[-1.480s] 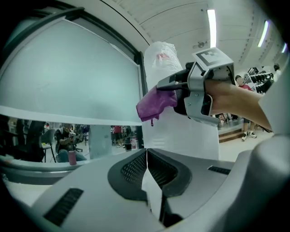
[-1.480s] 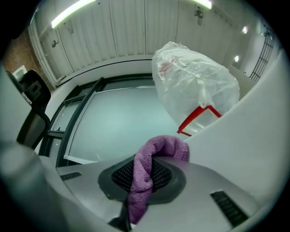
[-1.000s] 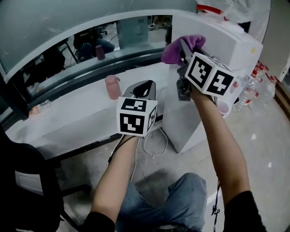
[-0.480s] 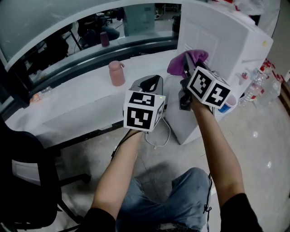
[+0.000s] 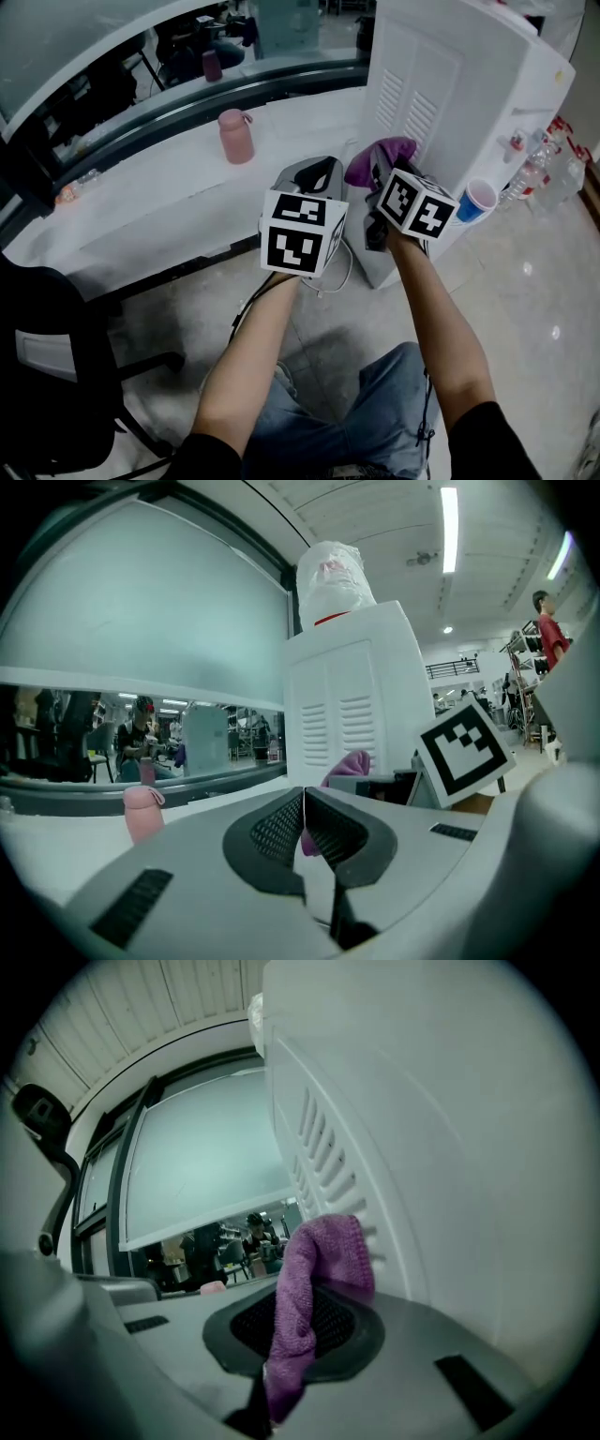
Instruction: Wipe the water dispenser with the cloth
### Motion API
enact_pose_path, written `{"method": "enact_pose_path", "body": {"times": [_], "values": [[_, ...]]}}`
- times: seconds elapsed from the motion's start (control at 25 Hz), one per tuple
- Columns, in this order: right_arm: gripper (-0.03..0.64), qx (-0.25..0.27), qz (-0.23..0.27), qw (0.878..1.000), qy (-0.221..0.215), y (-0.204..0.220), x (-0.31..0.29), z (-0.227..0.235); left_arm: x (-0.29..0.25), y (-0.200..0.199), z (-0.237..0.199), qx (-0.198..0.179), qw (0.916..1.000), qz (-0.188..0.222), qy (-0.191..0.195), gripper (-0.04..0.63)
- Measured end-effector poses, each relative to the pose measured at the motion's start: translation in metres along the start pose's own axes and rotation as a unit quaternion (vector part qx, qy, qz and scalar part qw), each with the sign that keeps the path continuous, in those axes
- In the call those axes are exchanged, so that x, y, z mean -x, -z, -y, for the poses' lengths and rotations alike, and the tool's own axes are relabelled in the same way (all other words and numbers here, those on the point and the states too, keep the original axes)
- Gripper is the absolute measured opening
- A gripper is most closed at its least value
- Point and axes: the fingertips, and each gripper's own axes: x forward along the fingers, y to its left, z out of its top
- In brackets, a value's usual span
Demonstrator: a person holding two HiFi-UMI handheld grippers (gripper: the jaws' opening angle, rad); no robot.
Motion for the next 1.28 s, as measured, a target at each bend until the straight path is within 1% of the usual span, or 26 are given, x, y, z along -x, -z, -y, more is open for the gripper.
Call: {"method": "enact_pose_path", "body": {"times": [0.36, 0.52, 0.64, 0.8, 0.96, 1.08, 1.28], "values": [[0.043, -0.021, -0.053, 0.998, 0.012, 0.078, -0.005, 0.023, -0.004, 0.011, 0.005, 0.001, 1.0000, -0.006, 0.005, 0.028], [0.043, -0.027, -0.085, 0.995, 0.033, 0.118, -0.006, 0.038, -0.006, 0.015, 0.006, 0.005, 0.9999, -0.012, 0.003, 0.028], [0.043, -0.026, -0.107, 0.993, 0.039, 0.146, -0.008, 0.047, -0.008, 0.015, 0.005, 0.007, 0.9999, -0.012, 0.001, 0.028], [0.043, -0.023, -0.138, 0.989, 0.038, 0.185, -0.010, 0.053, -0.008, 0.019, 0.005, 0.004, 0.9998, -0.019, 0.001, 0.028], [0.043, -0.021, -0.167, 0.985, 0.038, 0.219, -0.015, 0.060, -0.009, 0.016, 0.001, 0.005, 0.9999, -0.013, -0.001, 0.028], [0.043, -0.025, -0.191, 0.980, 0.040, 0.245, -0.017, 0.066, -0.009, 0.018, 0.000, 0.002, 0.9999, -0.016, -0.003, 0.028], [0.043, -0.022, -0.225, 0.973, 0.047, 0.276, -0.012, 0.076, -0.009, 0.021, -0.001, 0.006, 0.9998, -0.021, -0.004, 0.028]]}}
